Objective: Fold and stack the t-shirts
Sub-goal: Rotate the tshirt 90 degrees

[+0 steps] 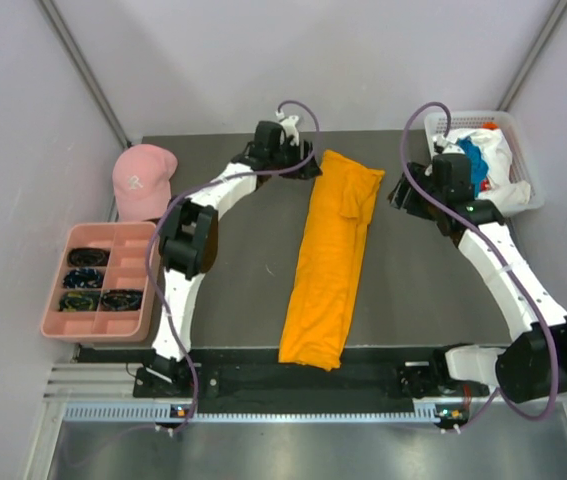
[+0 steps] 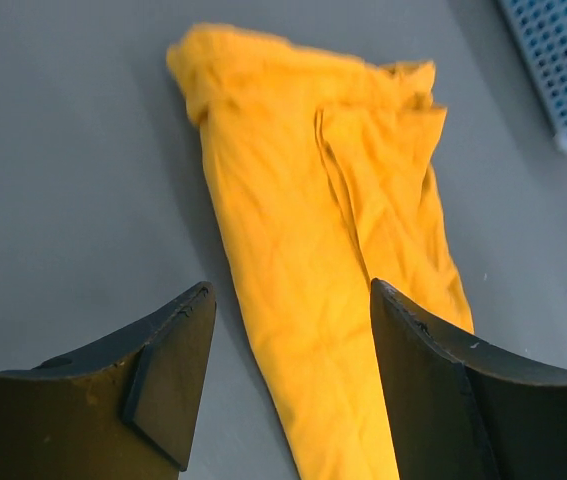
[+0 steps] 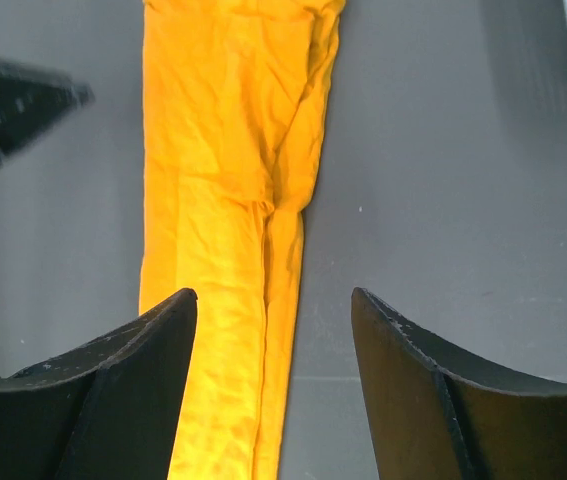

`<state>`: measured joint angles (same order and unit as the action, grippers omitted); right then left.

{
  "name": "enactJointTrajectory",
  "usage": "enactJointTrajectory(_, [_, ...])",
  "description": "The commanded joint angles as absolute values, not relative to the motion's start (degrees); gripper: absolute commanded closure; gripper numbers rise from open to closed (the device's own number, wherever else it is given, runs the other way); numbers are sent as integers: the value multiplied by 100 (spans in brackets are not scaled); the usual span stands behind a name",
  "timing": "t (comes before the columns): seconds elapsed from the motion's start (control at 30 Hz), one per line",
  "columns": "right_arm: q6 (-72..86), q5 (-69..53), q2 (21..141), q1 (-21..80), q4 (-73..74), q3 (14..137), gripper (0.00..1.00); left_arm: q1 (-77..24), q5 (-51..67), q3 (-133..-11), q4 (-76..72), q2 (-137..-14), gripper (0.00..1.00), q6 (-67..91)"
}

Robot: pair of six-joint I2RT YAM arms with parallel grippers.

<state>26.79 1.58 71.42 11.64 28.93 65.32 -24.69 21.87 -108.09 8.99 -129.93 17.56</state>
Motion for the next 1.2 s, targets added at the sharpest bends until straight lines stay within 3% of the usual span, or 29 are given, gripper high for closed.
enactJointTrajectory(0.0, [2760, 18, 6926, 1309, 2698, 6364, 36, -2286, 3418, -11986, 754, -13753, 32, 1714])
enactJointTrajectory(0.13, [2733, 26, 6873, 1327, 2707, 6214, 36, -2206, 3550, -12524, 765, -14229, 31, 1678])
enactJointTrajectory(0.67, [2707, 26, 6601, 1336, 2856, 6029, 36, -2118, 3885, -12542, 220, -15029, 31, 1986])
enactJointTrajectory(0.73, [2707, 26, 6601, 1336, 2874, 6012, 36, -2101, 3859, -12603, 158, -15090, 40, 2065])
enactJointTrajectory(0.83, [2689, 53, 6574, 1327, 2909, 5968, 36, -2083, 3876, -12753, 80, -15257, 74, 2231])
enactJointTrajectory(0.87, [2672, 79, 6566, 1336, 2927, 5959, 36, -2074, 3867, -12788, 53, -15354, 96, 2285])
enactJointTrajectory(0.9, [2654, 88, 6548, 1336, 2944, 5942, 36, -2057, 3876, -12797, 44, -15381, 100, 2337])
enactJointTrajectory(1.17, [2663, 88, 6565, 1336, 2900, 5801, 36, -1943, 3569, -12771, -316, -15591, 100, 2680])
